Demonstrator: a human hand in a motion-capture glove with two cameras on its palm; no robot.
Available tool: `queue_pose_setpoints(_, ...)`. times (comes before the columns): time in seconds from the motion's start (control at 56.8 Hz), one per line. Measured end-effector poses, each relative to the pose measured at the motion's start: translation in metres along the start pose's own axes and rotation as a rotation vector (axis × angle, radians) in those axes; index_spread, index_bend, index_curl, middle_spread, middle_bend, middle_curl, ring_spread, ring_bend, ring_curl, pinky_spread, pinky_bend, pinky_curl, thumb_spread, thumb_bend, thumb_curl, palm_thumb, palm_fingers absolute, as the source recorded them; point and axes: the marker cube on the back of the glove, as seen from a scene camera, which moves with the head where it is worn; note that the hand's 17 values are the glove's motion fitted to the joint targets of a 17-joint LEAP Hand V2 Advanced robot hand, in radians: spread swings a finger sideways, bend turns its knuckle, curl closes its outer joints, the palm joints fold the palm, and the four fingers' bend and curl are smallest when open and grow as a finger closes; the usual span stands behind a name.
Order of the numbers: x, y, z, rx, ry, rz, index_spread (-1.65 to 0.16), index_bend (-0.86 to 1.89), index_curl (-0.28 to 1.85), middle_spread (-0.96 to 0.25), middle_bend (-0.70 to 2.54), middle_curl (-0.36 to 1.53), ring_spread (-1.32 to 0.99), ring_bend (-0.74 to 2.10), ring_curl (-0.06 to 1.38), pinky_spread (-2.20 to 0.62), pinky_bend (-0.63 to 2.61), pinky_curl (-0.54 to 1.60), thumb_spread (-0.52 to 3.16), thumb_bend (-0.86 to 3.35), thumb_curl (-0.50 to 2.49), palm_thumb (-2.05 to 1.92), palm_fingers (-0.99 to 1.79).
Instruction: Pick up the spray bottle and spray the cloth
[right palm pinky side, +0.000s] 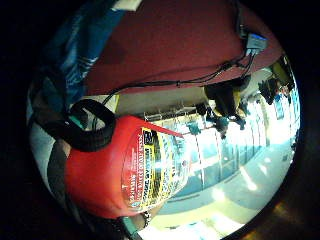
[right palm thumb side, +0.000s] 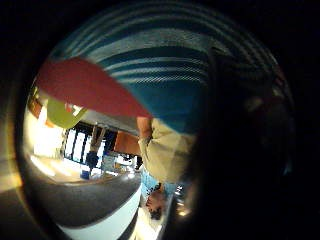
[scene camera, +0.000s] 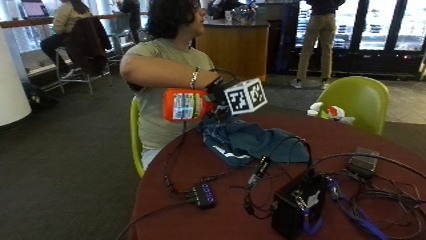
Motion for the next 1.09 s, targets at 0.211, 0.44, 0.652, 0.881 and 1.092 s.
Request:
queue_pose_setpoints(0.211, -0.050, 0.088, -0.056, 0.383, -0.148, -0.439, -0.25, 0.29, 0.61, -0.16, 0.62, 0.56, -0.14, 0.59, 0.49, -0.20, 0.40, 0.42, 0.42, -0.02, 0.86, 0.97, 1.31)
queue_pose_setpoints(0.44, -0.088, 0.128, -0.086, 0.593, -0.295, -0.901, -0.26, 0.30, 0.62, -0.16, 0.61, 0.56, -0.14, 0.60, 0.49, -0.21, 0.40, 0.42, 0.42, -0.02, 0.87, 0.96, 1.33)
queue_pose_setpoints(0.652, -0.137, 0.111, -0.076, 0.750, -0.504, -1.248, -0.26, 0.29, 0.62, -0.16, 0.61, 0.56, -0.14, 0.60, 0.49, -0.21, 0.41, 0.42, 0.41, -0.02, 0.87, 0.96, 1.33)
queue_pose_setpoints(0.881, -0.193, 0.035, -0.083, 0.969, -0.781, -1.299, -0.26, 0.30, 0.63, -0.16, 0.62, 0.56, -0.14, 0.62, 0.49, -0.21, 0.40, 0.42, 0.40, -0.02, 0.88, 0.96, 1.33)
queue_pose_setpoints(1.092, -0.212, -0.006, -0.063, 0.910, -0.715, -1.361, -0.26, 0.31, 0.63, -0.15, 0.62, 0.56, -0.14, 0.61, 0.49, -0.21, 0.41, 0.43, 0.39, -0.02, 0.89, 0.96, 1.32)
